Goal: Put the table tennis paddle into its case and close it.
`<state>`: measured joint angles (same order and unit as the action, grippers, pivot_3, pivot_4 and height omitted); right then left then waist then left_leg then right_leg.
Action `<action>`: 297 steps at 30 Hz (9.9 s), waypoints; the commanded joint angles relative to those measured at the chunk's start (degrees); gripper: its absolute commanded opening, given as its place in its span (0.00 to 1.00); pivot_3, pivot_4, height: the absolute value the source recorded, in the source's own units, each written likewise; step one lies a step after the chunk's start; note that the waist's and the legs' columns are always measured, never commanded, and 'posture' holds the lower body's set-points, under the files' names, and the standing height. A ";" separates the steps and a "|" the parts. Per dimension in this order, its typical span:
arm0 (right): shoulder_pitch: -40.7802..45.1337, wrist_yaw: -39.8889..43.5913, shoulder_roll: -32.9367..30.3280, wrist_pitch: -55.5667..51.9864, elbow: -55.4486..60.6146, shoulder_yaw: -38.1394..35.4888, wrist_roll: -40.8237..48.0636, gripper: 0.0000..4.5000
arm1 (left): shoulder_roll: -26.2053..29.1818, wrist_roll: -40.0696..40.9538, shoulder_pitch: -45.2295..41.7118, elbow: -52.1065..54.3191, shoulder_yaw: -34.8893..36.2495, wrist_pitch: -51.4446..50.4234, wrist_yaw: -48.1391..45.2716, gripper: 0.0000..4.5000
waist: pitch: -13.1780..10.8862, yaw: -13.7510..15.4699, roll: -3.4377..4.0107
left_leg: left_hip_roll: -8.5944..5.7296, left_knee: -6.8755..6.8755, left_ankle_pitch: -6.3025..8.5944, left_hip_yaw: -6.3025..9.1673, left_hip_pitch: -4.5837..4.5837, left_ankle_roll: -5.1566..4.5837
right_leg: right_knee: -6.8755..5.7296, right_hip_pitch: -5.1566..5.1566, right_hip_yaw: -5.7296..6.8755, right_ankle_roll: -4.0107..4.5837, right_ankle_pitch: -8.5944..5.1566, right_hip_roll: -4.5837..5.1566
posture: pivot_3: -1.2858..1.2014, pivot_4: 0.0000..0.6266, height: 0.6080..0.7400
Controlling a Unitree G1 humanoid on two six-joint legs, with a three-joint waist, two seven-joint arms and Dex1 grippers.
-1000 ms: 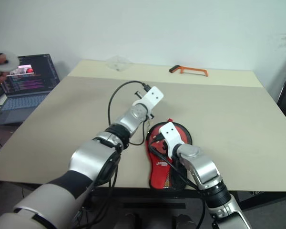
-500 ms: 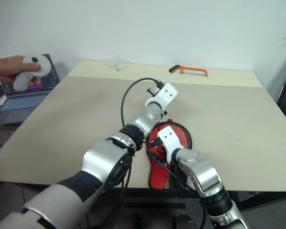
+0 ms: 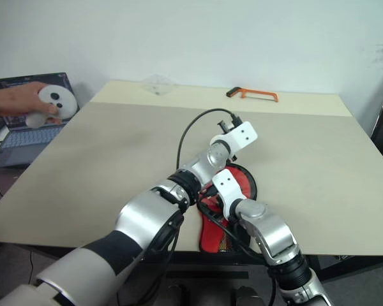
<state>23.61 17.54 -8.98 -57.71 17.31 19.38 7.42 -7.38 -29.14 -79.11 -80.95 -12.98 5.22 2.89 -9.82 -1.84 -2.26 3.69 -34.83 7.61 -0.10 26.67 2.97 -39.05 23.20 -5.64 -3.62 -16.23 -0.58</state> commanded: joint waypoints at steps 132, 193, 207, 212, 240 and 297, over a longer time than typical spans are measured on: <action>50.54 -12.99 2.68 49.80 -93.40 -26.91 -2.86 1.00 | 9.71 28.89 43.28 63.23 -1.92 -32.10 -33.35 0.99 | 0.07 -1.37 0.65 | -0.06 0.83 0.08 -0.03 -0.81 0.04 | 0.00 -0.54 -0.04 0.58 -0.42 0.07 | 0.52 0.24 1.00; 22.96 21.43 -27.58 25.30 -38.96 -11.95 -13.93 0.01 | 9.65 26.86 42.61 58.48 -6.39 -29.88 -34.67 1.00 | 0.13 0.33 0.81 | -0.25 0.73 0.08 0.04 -0.94 0.04 | 0.11 -0.84 0.04 0.22 -0.57 0.22 | 0.52 0.24 1.00; 13.93 43.22 -43.67 19.48 -17.37 -7.11 -10.04 0.01 | 9.42 26.27 41.70 55.81 -7.23 -28.84 -35.35 1.00 | 0.14 0.35 0.83 | -0.28 0.69 0.09 0.02 -1.00 0.05 | 0.18 -0.89 0.04 0.19 -0.59 0.28 | 0.52 0.24 1.00; 10.20 50.03 -47.73 21.38 -11.68 -6.22 -8.05 0.01 | 9.65 26.01 41.58 55.44 -7.49 -28.76 -35.43 1.00 | 0.14 0.30 0.83 | -0.29 0.67 0.09 0.03 -1.00 0.06 | 0.18 -0.90 0.05 0.18 -0.60 0.30 | 0.52 0.24 1.00; -11.65 66.35 -58.50 21.55 21.25 -7.35 14.67 0.01 | 9.78 23.79 41.21 53.98 -9.51 -28.72 -36.50 1.00 | 0.19 0.32 0.78 | -0.29 0.68 0.14 0.07 -1.08 0.12 | 0.22 -0.97 0.10 0.24 -0.73 0.31 | 0.52 0.24 1.00; -16.99 68.42 -65.61 15.13 -20.73 -47.68 23.55 1.00 | 67.14 60.49 59.03 81.14 28.19 -33.55 -84.76 1.00 | -0.52 -0.99 0.54 | -0.10 0.95 0.29 -0.21 -1.63 0.31 | 0.08 -1.10 0.11 0.95 -1.29 0.52 | 0.52 0.24 1.00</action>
<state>7.21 83.75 -73.15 -43.06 -2.18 -24.49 30.41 58.73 29.54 -20.15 -0.13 13.07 -28.32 -80.80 -10.33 -2.83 -1.72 3.59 -33.89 7.90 -0.33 25.03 3.28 -38.97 22.23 -5.55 -2.67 -17.52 -0.04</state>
